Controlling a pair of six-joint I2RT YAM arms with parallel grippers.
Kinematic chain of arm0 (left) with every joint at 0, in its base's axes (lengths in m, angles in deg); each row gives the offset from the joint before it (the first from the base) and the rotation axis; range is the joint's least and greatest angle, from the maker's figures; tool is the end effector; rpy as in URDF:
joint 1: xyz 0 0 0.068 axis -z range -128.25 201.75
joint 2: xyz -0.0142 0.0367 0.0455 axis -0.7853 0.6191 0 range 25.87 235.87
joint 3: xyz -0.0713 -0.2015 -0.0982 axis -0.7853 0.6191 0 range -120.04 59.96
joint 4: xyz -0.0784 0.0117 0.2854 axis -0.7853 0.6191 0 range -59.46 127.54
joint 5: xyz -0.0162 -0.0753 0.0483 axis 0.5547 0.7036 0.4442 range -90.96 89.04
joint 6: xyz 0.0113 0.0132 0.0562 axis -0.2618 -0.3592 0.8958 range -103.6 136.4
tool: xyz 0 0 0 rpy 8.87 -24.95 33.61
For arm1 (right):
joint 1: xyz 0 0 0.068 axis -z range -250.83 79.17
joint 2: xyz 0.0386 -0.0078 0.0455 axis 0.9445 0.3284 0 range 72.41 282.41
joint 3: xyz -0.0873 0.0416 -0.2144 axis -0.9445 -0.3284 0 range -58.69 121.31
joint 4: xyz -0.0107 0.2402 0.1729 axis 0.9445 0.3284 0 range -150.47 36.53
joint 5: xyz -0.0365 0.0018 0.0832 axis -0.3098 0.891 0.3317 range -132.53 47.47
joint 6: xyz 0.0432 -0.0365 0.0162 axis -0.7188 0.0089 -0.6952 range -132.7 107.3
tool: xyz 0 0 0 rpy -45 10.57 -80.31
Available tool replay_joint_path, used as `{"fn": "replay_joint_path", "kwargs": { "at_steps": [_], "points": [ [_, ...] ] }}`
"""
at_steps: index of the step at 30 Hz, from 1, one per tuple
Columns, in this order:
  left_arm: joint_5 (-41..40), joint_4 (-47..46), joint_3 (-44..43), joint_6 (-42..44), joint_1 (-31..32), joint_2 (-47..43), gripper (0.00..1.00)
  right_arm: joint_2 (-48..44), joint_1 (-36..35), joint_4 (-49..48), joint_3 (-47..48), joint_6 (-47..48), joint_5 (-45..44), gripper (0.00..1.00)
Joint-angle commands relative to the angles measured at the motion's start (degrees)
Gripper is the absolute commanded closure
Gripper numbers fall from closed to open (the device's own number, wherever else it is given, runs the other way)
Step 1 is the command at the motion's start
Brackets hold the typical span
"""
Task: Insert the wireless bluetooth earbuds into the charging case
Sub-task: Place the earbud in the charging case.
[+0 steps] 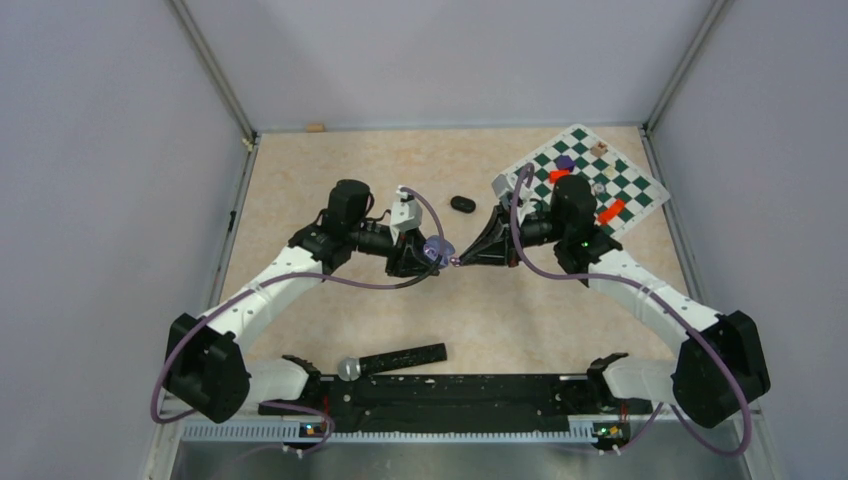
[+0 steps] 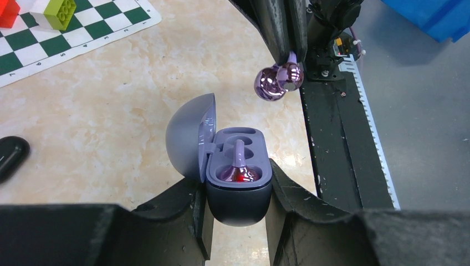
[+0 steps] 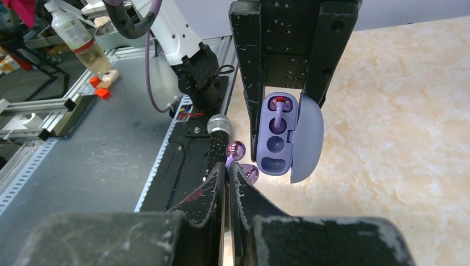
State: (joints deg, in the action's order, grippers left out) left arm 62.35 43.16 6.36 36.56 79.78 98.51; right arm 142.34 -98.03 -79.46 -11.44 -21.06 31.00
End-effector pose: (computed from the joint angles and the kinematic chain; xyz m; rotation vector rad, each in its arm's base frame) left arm 0.2629 -0.1831 0.2441 1.3696 1.4642 -1.2386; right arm 0.2586 0.1789 0.2659 -1.2705 1.2959 1.4833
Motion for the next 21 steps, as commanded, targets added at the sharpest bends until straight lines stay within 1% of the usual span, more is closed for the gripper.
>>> {"fn": "replay_joint_path", "kwargs": {
  "at_steps": [1, 5, 21],
  "points": [
    [0.37, -0.85, -1.7, 1.49, 0.32, -0.3, 0.94, 0.43, -1.65, 0.48, -0.01, 3.08, 0.18, 0.98],
    [0.54, -0.83, -1.93, 1.38, 0.34, -0.15, 0.94, 1.26, -2.07, 2.67, 0.46, 5.16, -1.15, 0.98],
    [0.31, -0.17, -2.38, 1.84, 0.9, 0.52, 0.94, 1.36, -2.16, 0.84, -0.21, 4.19, -3.47, 1.0]
  ]
}}
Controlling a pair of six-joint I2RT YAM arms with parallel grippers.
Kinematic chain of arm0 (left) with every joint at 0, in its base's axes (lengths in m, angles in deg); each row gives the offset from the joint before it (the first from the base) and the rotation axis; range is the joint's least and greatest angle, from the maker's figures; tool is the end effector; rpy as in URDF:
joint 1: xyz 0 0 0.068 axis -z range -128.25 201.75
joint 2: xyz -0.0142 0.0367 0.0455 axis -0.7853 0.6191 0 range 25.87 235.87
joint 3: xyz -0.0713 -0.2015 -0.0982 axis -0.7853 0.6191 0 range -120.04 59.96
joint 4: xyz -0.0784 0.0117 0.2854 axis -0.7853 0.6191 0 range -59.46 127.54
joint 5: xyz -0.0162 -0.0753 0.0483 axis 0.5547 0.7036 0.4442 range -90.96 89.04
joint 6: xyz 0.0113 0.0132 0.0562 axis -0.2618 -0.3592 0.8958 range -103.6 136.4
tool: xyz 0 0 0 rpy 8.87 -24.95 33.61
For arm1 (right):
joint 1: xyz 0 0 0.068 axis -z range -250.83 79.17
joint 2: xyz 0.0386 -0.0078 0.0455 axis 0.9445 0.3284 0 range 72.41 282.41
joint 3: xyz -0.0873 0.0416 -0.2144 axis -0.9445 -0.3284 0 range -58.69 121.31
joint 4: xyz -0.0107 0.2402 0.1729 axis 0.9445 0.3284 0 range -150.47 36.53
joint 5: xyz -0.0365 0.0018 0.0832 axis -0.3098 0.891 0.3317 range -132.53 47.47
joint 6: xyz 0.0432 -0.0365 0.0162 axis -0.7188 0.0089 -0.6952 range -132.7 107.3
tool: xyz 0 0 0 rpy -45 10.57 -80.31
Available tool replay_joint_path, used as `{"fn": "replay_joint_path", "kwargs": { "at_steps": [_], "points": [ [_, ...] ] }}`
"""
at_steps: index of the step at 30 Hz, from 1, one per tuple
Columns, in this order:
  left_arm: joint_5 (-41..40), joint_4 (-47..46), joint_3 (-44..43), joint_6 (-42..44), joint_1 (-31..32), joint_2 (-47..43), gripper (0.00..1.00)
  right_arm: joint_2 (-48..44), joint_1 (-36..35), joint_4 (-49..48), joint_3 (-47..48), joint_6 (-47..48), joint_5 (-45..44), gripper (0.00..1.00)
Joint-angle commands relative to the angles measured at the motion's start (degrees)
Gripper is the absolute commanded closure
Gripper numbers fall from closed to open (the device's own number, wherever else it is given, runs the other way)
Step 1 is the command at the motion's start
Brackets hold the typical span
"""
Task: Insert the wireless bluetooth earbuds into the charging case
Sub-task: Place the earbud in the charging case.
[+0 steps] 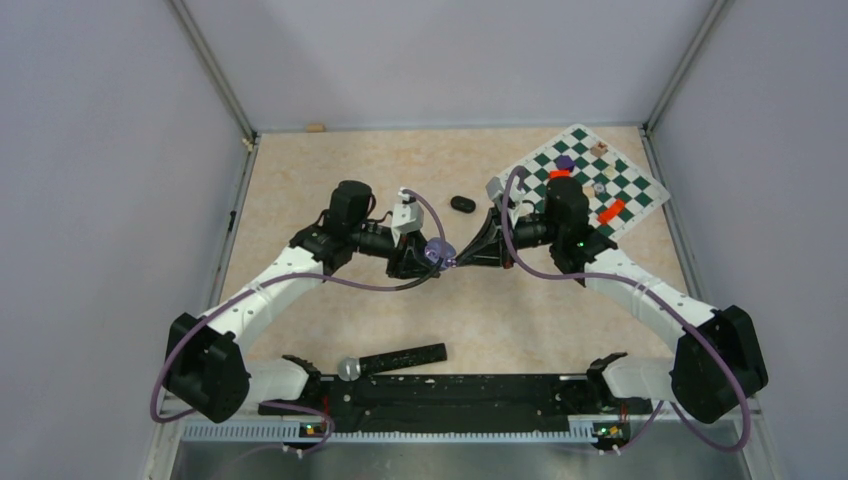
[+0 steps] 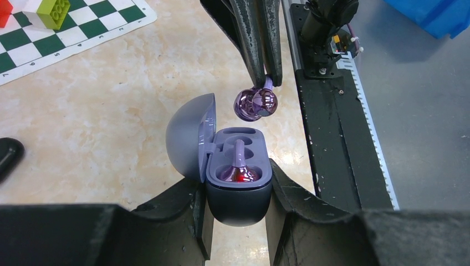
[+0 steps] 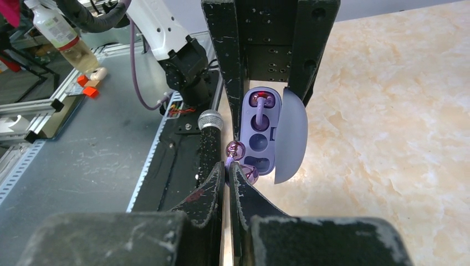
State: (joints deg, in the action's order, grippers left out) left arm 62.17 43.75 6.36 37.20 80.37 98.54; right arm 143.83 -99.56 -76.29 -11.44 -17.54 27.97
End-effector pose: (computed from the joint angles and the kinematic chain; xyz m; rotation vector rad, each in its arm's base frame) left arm 0.2607 -0.1856 0.2430 1.3833 1.4620 -1.2401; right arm 0.2588 0.1877 0.2532 -1.2663 1.3412 1.4582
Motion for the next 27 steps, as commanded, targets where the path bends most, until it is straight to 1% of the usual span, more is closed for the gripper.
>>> {"fn": "replay_joint_path", "kwargs": {
  "at_steps": [1, 12, 27],
  "points": [
    [0.41, -0.67, -2.46, 1.23, 0.44, 0.47, 0.94, -0.14, -0.64, -2.76, -0.3, 0.4, -0.53, 1.0],
    [0.33, 0.28, -2.82, 2.1, 0.72, 0.6, 0.94, 0.61, -0.71, -3.59, -0.66, -0.26, -0.93, 1.0],
    [0.2, 1.0, -3.08, 2.74, 0.91, 0.31, 0.94, 1.38, -1.47, -2.11, -0.22, 1.07, -1.94, 1.0]
  ]
}}
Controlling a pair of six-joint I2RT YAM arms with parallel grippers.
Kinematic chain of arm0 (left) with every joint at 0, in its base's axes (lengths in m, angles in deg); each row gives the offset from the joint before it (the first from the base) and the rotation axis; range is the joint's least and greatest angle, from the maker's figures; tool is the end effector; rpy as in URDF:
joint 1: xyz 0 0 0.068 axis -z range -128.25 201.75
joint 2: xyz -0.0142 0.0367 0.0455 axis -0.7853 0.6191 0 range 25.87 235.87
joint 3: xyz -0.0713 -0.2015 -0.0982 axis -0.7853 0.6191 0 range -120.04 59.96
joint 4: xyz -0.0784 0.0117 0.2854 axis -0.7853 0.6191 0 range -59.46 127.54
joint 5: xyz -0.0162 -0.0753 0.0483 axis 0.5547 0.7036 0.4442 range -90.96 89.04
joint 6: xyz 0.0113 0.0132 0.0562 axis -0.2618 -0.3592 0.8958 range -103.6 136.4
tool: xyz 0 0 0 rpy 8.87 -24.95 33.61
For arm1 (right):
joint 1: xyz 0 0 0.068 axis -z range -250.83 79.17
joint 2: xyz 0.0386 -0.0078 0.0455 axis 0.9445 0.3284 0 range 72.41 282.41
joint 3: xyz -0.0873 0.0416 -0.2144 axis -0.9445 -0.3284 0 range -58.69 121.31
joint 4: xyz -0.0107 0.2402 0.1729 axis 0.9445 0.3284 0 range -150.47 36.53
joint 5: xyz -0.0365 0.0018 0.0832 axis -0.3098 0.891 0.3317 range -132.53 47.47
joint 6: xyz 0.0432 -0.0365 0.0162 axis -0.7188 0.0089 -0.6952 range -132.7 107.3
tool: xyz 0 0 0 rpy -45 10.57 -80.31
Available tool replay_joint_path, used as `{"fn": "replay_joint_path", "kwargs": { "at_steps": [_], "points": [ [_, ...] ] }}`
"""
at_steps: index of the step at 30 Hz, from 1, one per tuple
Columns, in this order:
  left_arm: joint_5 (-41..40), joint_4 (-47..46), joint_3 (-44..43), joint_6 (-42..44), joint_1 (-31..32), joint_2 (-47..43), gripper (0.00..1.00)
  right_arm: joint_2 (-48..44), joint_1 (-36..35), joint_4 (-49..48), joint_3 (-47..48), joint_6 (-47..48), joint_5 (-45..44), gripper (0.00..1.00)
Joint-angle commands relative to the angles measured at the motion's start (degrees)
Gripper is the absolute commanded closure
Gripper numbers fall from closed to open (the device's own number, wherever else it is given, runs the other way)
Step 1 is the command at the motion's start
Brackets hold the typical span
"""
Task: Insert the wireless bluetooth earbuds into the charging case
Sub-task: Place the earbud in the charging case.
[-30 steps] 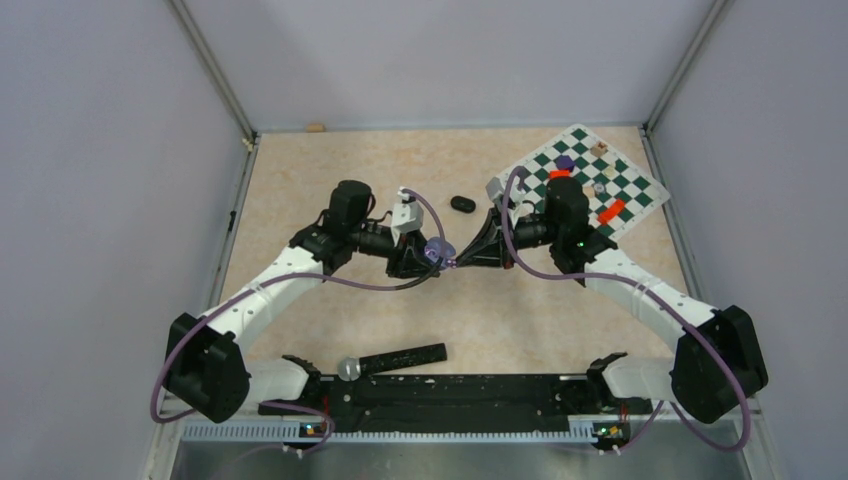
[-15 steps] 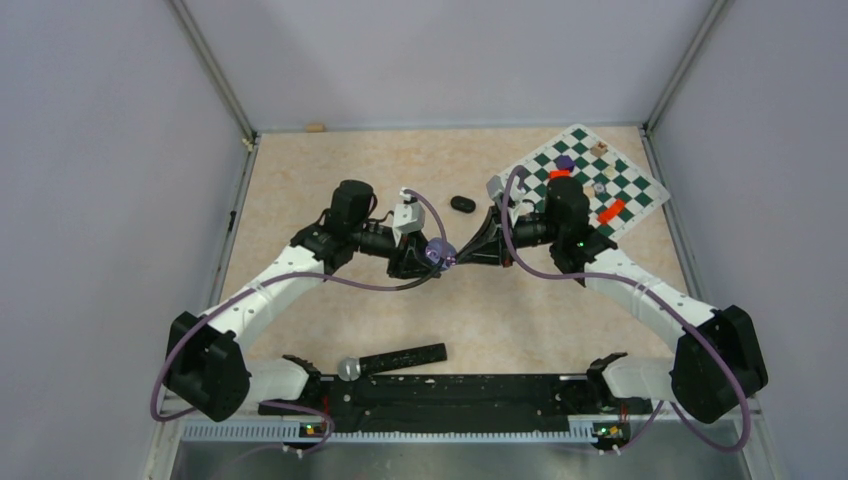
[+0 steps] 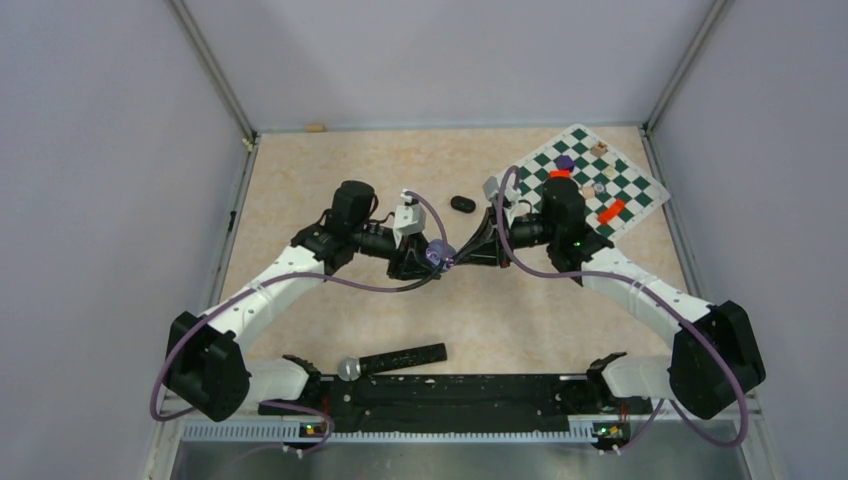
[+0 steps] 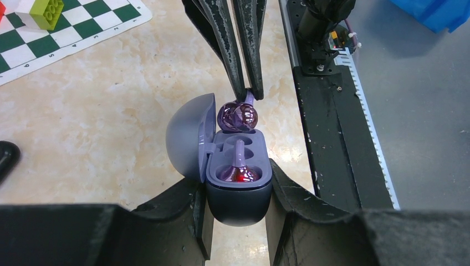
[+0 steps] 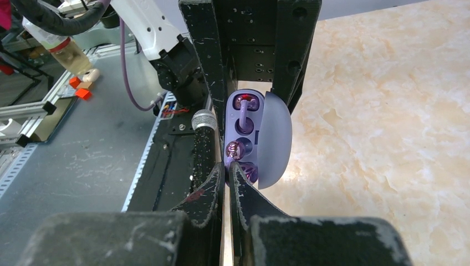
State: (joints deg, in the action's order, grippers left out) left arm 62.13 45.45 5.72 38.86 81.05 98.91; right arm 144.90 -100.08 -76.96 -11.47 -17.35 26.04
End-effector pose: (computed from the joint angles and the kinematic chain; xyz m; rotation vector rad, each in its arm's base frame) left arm 0.2588 -0.1888 0.2428 1.4087 1.4556 -1.2407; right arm 0.2609 0.1916 0.2482 -1.2503 1.3592 1.4385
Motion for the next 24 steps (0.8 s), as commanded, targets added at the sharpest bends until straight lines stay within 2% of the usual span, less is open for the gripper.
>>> {"fn": "replay_joint_path", "kwargs": {
  "at_steps": [1, 24],
  "points": [
    [0.31, -0.68, -2.45, 1.07, 0.31, -0.05, 0.94, 0.29, -0.99, -1.44, -0.2, 0.78, 0.11, 1.0],
    [-0.16, 1.03, -3.23, 2.56, 0.68, -0.2, 0.94, 1.43, -1.8, 0.09, 0.16, 2.08, -3.2, 1.0]
  ]
}}
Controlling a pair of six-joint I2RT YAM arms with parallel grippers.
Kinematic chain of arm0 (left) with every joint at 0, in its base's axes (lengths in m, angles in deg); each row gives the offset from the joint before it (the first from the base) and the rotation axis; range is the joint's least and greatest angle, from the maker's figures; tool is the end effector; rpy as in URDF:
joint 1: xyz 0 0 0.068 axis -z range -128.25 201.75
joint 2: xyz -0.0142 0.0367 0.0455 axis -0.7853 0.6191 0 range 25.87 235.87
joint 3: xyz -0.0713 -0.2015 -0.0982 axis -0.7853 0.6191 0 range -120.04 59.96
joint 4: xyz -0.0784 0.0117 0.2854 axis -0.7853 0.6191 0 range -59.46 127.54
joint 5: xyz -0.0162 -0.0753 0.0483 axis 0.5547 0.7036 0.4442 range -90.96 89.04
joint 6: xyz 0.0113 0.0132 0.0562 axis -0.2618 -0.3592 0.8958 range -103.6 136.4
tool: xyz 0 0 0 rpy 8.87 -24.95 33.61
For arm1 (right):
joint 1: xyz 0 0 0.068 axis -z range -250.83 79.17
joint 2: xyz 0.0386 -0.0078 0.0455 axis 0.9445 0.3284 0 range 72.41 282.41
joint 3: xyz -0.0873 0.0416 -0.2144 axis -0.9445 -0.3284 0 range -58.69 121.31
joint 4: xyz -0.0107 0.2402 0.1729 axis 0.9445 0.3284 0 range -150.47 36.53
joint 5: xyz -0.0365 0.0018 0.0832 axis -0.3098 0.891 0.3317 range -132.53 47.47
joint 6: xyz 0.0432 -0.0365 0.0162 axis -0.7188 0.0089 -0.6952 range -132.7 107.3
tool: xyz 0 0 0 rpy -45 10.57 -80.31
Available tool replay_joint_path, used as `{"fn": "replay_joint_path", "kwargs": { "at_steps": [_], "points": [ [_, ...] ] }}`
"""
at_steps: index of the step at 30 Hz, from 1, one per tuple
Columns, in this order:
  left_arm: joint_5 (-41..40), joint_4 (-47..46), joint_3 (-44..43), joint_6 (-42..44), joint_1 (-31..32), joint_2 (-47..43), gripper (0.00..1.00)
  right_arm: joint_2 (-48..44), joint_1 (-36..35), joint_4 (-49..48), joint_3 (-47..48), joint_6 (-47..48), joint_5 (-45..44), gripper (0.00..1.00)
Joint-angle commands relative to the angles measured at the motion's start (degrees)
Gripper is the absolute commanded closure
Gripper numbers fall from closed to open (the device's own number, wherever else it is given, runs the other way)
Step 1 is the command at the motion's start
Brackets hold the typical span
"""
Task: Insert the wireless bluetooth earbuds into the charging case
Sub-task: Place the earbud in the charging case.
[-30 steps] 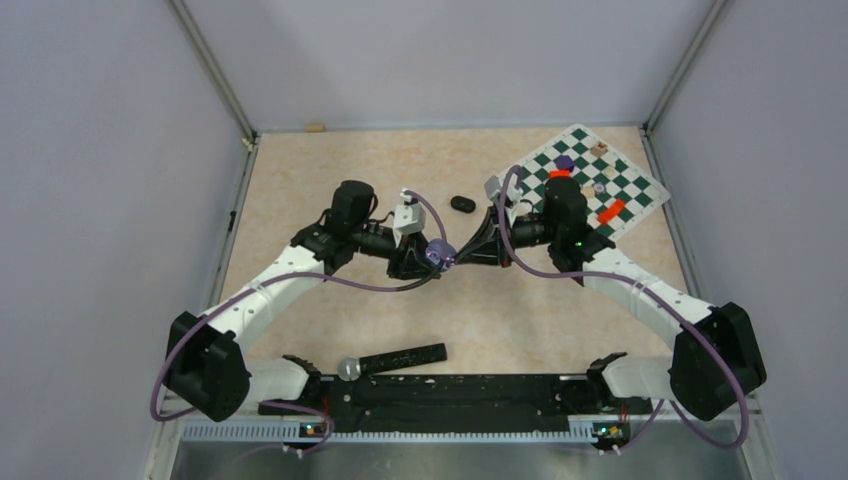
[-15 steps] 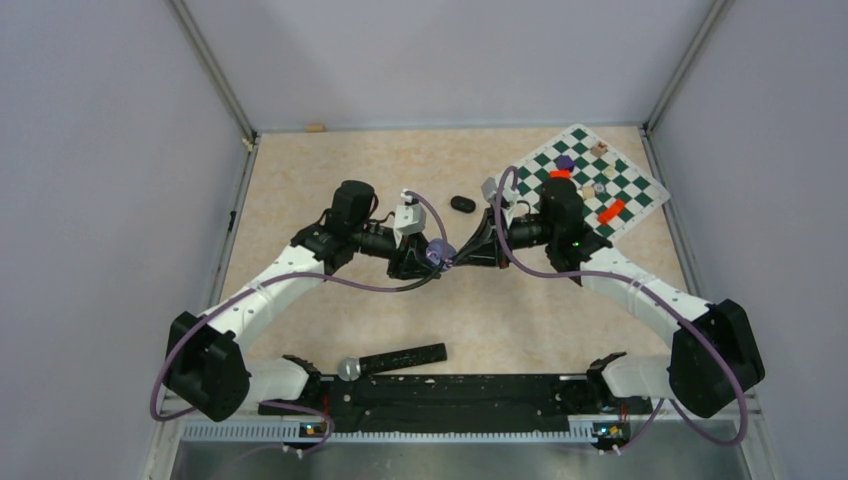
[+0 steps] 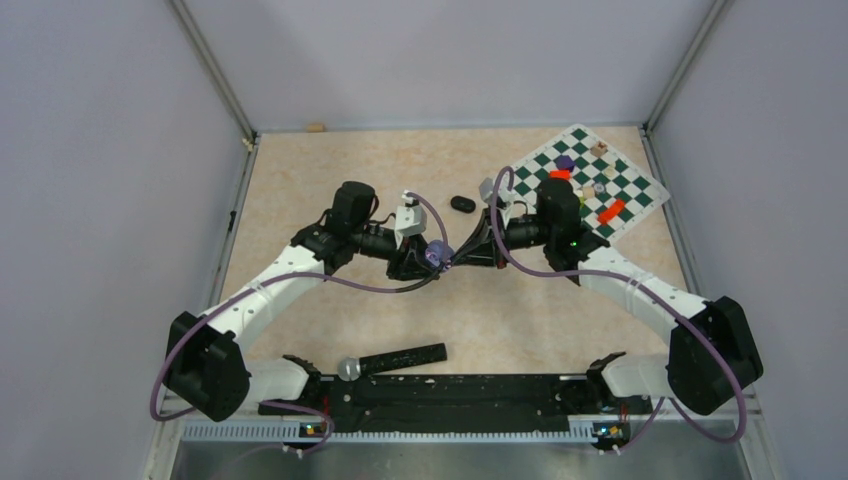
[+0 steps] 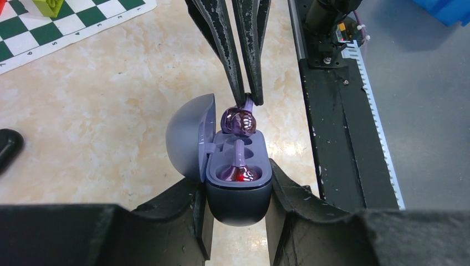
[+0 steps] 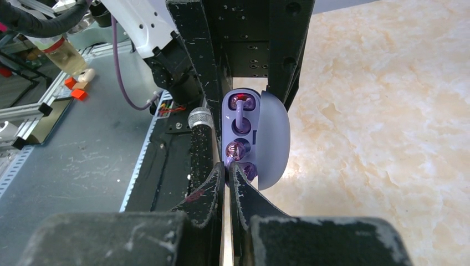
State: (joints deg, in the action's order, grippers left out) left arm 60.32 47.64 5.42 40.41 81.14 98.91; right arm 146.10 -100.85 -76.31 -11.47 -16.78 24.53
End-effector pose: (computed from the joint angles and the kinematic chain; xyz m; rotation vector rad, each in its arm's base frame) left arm 0.2583 -0.1883 0.2411 1.4151 1.4843 -1.2081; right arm 0.2616 0.1965 0.2407 -1.2429 1.3914 1.4337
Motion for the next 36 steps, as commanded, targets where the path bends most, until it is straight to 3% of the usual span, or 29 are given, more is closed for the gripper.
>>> {"fn": "replay_joint_path", "kwargs": {
  "at_steps": [1, 17, 36],
  "points": [
    [1.64, -1.11, -2.94, 1.07, 0.66, -0.24, 0.94, 0.3, -1.09, -0.53, 0.13, 1.6, -1.7, 1.0],
    [1.56, -0.71, -3.02, 1.48, 0.73, -0.11, 0.94, 1.09, -2.39, 4.61, 1.27, 7.53, -4.23, 1.0],
    [1.3, 0.11, -3.44, 2.16, 1.0, -0.1, 0.94, 1.7, -2.64, 3.16, 1.05, 6.32, -5.55, 1.0]
  ]
}}
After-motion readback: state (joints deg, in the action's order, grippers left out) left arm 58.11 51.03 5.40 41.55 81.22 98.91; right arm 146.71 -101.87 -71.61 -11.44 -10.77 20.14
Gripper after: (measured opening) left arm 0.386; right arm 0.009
